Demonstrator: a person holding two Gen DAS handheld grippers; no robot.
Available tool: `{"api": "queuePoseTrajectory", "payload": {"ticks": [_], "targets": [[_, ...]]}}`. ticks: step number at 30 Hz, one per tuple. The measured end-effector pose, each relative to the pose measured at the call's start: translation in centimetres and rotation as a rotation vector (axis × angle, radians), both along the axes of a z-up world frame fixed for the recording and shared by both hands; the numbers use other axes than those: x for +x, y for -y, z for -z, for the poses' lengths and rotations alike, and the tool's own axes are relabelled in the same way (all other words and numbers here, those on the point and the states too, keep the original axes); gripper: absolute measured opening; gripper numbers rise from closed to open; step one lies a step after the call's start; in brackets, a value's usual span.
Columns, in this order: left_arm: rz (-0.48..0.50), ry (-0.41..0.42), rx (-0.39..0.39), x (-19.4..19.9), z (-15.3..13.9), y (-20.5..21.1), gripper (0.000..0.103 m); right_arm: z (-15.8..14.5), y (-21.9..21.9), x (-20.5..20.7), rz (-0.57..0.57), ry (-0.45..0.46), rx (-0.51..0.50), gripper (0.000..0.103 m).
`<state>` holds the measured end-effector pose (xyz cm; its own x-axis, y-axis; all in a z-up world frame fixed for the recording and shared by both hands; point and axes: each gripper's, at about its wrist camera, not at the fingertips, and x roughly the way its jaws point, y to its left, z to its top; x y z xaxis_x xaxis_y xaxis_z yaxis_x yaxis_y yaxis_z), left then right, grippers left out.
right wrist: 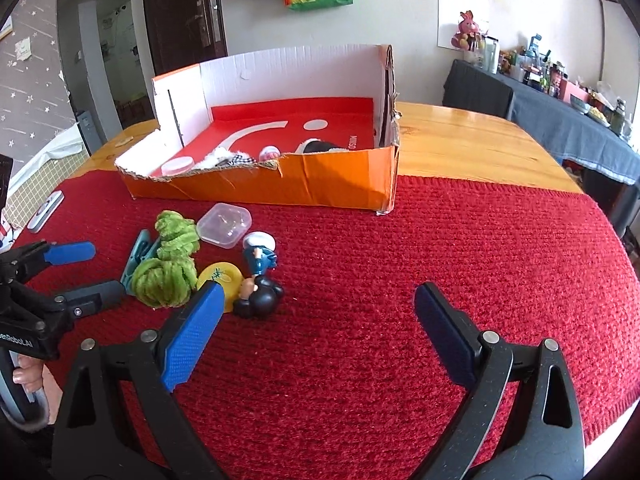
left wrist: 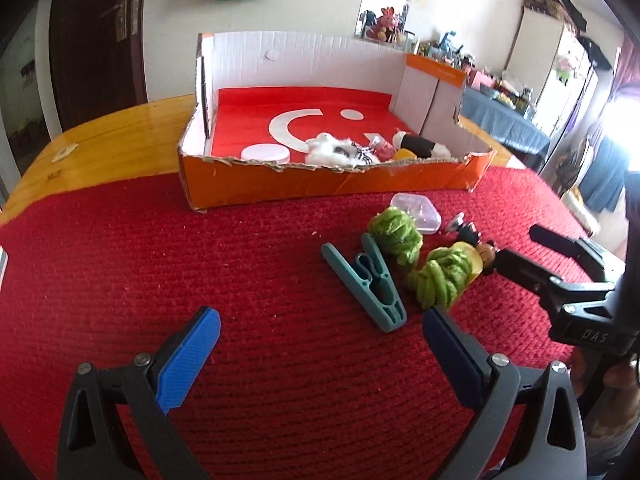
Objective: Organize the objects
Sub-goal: 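Move both tools back toward the teal peg and green yarn balls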
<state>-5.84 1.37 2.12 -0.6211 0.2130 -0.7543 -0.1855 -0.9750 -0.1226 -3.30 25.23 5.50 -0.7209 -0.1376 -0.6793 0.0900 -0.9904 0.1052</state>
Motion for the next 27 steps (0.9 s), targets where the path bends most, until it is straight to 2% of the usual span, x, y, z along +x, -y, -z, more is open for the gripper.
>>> {"api": "queuePoseTrajectory", "payload": {"ticks": [5,12,19,24,27], "targets": [[-0.005,0.005,-0.074,-0.5,0.3,-0.4,0.103,0.3,0.1,-0.4,-0.022,0.039,0.026,0.097],[-0.016,0.015,-0.085,-1.1,0.4,0.3,0.103,0.9,0.3,-1.0,-0.035,0.079,0.039,0.097],[-0.033,0.012,-0.095,-1.3,0.2,1.7,0.103,0.6,-1.3,-1.3,0.012,0.08,0.042,0.097],[0.017,-0.005,-0.106,-1.4,-0.1,0.9,0.103,0.1,-1.1,-1.7,-0.057,0.087,0.045,0.097],[0.041,-0.012,-0.124,-1.6,-0.1,0.3,0.098,0.2,-0.6,-2.2,-0.103,0.103,0.046,0.097]]}}
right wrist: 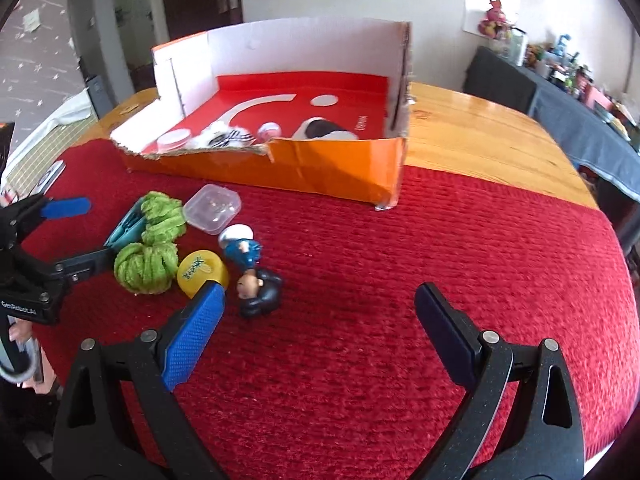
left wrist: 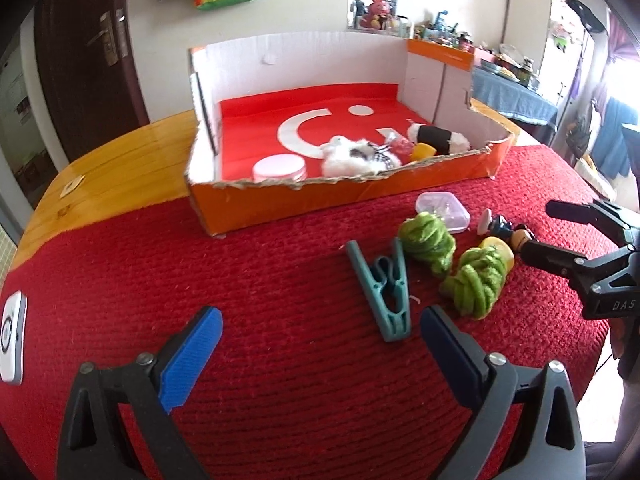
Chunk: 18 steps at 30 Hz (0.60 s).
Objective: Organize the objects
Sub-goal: 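Move both tools back toward the teal peg and green yarn balls, then grasp the teal clothespin with the left tool while the right tool grasps the sailor figurine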
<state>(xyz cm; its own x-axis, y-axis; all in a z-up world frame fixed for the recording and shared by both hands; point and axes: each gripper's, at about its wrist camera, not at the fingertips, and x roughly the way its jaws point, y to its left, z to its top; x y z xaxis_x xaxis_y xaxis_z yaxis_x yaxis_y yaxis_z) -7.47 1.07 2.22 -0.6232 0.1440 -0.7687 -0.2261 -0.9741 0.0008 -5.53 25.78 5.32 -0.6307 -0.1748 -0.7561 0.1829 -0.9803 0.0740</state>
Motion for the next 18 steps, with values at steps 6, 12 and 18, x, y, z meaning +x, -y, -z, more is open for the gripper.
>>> {"api": "queuePoseTrajectory", "payload": {"ticks": [6,12,18], "targets": [[0.038,0.013,-0.001,-0.6,0.3,-0.7,0.089,0.5,1.2,-0.8,-0.054,0.009,0.047,0.084],[0.089,0.003,0.017,-0.9,0.2,-1.6,0.075,0.4,1.7,-1.6,-0.098,0.008,0.03,0.064],[0.146,-0.018,0.04,-0.4,0.0,-2.5,0.039,0.2,2.5,-1.7,-0.151,-0.002,-0.013,0.026]]}}
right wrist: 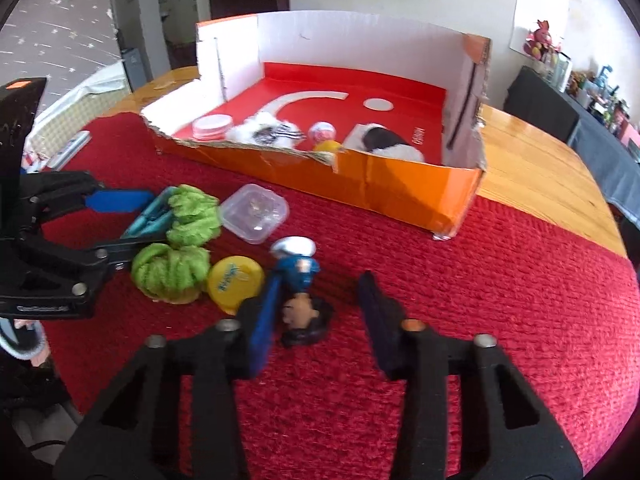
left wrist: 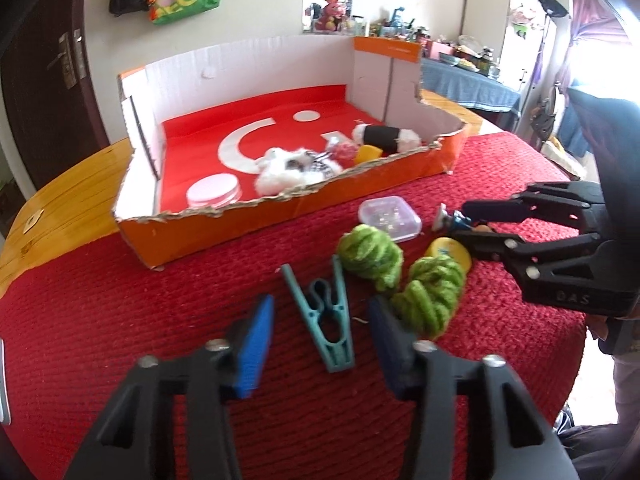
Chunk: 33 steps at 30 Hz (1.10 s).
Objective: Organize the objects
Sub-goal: 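Grasp the teal clothespin with the left tool while the right tool grasps the sailor figurine, then carry the clothespin and sailor figurine into the box and lower them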
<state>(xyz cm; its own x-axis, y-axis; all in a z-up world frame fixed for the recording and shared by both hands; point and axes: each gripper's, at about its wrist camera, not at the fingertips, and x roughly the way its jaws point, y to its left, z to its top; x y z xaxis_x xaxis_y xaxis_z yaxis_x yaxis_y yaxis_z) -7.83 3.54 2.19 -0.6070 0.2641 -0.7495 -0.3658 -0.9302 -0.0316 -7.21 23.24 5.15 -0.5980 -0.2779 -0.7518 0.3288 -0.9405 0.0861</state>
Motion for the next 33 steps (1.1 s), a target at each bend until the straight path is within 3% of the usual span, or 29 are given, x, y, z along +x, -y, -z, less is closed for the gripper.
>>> {"api": "queuePoseTrajectory", "payload": {"ticks": [2,22,33], "targets": [[0.006,-0.006,0.002,0.3,-0.1,-0.1,0.026,0.0,0.1,0.1,-0.004,0.0,-0.016,0.024],[0.011,-0.059,0.078,1.8,-3.1,1.2,0.025,-3.4,-0.6,1.7,0.016,-0.066,-0.114,0.023],[0.011,-0.07,0.094,2.0,-3.8,1.5,0.025,-3.7,-0.6,1.9,0.013,-0.067,-0.133,0.023]]}}
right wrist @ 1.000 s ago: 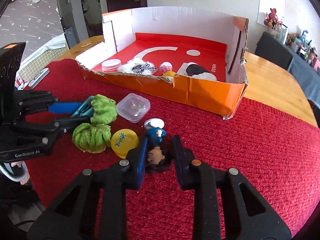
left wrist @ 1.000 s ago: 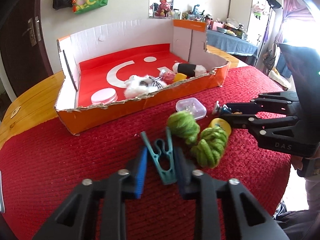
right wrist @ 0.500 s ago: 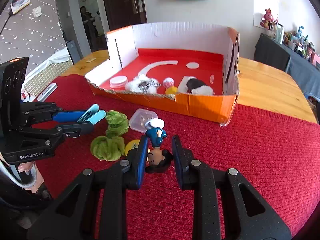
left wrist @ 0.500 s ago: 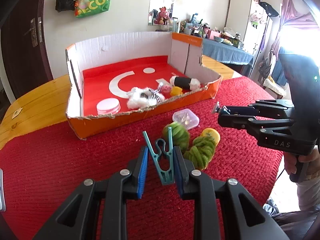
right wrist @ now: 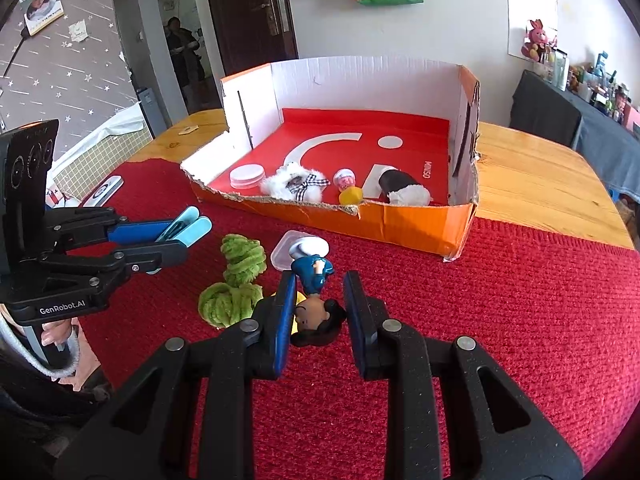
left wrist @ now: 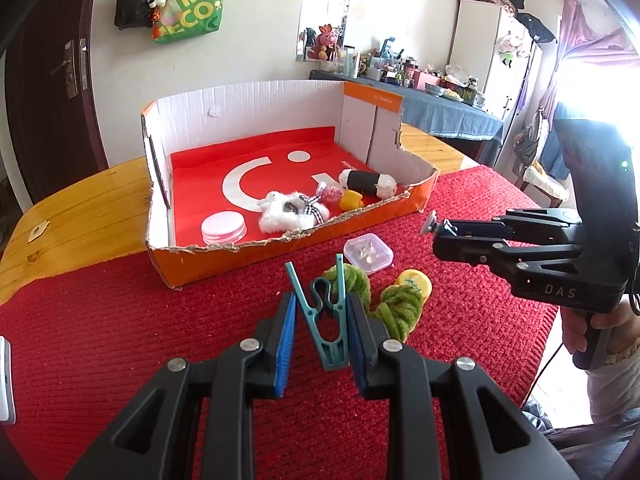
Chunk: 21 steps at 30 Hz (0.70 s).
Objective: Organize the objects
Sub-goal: 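Carry the clothespin and sailor figurine into the box and lower them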
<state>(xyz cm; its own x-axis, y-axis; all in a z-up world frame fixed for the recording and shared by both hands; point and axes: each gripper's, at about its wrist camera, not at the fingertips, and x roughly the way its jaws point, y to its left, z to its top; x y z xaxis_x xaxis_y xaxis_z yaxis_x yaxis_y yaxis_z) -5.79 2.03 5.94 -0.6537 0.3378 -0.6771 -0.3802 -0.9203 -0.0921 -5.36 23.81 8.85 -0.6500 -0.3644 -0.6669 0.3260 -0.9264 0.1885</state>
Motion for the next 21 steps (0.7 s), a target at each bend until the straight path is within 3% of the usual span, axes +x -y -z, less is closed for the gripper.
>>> {"api": "queuePoseTrajectory", "payload": {"ticks": [9,21], "targets": [[-0.001,-0.049,0.006,-1.3,-2.6,0.5,0.025,-2.5,0.2,-1.2,-0.019,-0.037,-0.023,0.023],[-0.007,-0.033,-0.02,-8.8,-3.8,0.2,0.025,-3.8,1.7,-10.2,0.008,-0.018,0.052,0.023]]}}
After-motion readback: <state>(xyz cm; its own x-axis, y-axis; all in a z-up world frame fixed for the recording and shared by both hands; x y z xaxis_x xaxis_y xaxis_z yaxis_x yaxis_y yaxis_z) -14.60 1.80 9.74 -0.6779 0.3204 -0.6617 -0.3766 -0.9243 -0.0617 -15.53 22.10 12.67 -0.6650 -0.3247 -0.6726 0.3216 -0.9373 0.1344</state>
